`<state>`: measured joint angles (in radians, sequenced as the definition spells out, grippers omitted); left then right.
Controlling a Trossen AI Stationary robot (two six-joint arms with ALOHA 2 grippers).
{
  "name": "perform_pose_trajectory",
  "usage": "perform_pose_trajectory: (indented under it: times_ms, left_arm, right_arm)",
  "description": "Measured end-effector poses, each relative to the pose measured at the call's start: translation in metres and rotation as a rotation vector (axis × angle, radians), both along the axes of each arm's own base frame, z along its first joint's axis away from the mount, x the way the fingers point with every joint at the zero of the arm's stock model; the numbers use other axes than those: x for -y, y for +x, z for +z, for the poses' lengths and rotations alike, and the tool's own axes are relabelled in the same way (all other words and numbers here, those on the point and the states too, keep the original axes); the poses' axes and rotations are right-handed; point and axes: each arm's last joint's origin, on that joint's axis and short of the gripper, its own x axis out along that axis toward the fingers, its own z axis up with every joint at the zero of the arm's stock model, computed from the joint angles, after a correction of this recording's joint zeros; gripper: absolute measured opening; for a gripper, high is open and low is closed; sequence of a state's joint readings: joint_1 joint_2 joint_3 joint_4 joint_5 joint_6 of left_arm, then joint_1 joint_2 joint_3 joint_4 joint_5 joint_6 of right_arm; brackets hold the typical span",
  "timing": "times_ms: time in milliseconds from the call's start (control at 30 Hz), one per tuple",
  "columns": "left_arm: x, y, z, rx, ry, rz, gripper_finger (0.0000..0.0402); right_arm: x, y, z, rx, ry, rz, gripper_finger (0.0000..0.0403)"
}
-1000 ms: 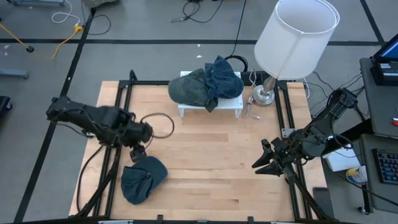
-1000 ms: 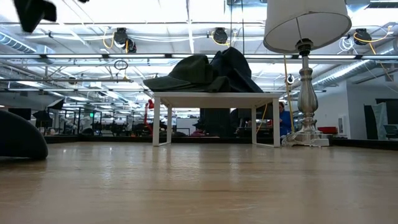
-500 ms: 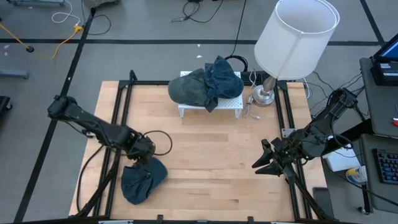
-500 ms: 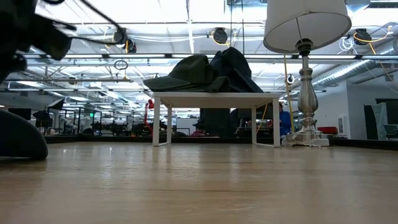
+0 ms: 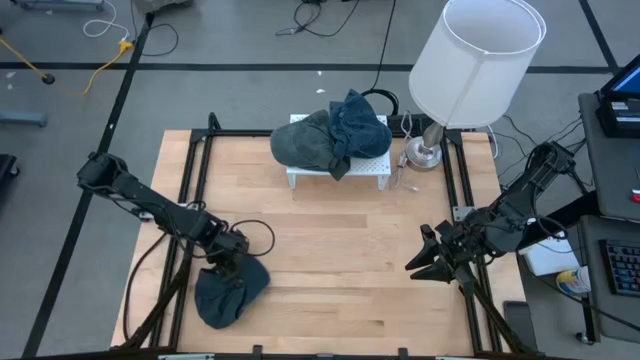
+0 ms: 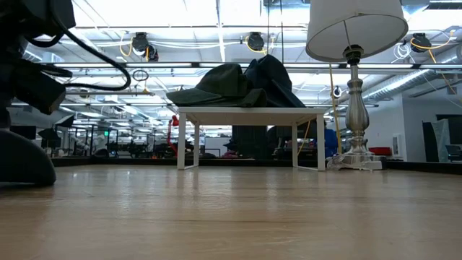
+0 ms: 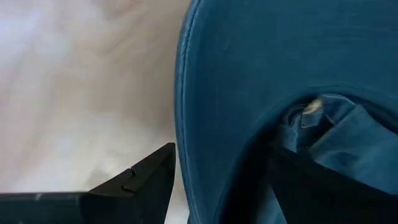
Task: Pick & Place hat
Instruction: Stack the blue cap on top of the gray blue on the shelf
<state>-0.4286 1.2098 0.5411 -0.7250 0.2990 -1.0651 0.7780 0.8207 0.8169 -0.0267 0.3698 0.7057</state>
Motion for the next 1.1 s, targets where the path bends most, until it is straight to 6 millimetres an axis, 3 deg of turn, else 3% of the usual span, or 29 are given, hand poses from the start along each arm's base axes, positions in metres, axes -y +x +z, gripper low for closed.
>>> perform_pose_trajectory:
  times_ms: [167,300,467,567,700,933,1100]
  left_arm:
    - [0.001,0.001,-0.001,0.022,-0.029,-0.008,0.0209]
    - [0.001,0.002,-0.001,0.016,-0.025,0.014,0.0124]
    - [0.001,0.003,0.000,0.015,-0.032,0.044,0.0016]
    - [0.002,0.003,0.000,0.002,-0.033,0.074,0.0015]
    - [0.004,0.010,0.012,0.052,0.005,0.086,0.0007]
    - [0.005,0.029,0.058,0.191,0.174,0.086,0.0005]
    - [0.003,0.037,0.106,0.288,0.318,0.076,0.0005]
  right_arm:
    - [0.000,0.000,0.000,0.001,-0.002,-0.001,0.0109]
    - [0.000,0.000,0.000,0.000,0.001,-0.013,0.0109]
    - [0.004,0.002,0.001,-0.028,0.118,-0.178,0.0109]
    - [0.007,0.004,0.000,-0.049,0.236,-0.307,0.0112]
    - [0.002,0.009,-0.005,-0.063,0.200,-0.315,0.0142]
    - [-0.008,0.027,-0.019,-0.008,-0.152,-0.434,0.0235]
    - [-0.015,0.045,-0.017,0.120,-0.513,-0.511,0.0255]
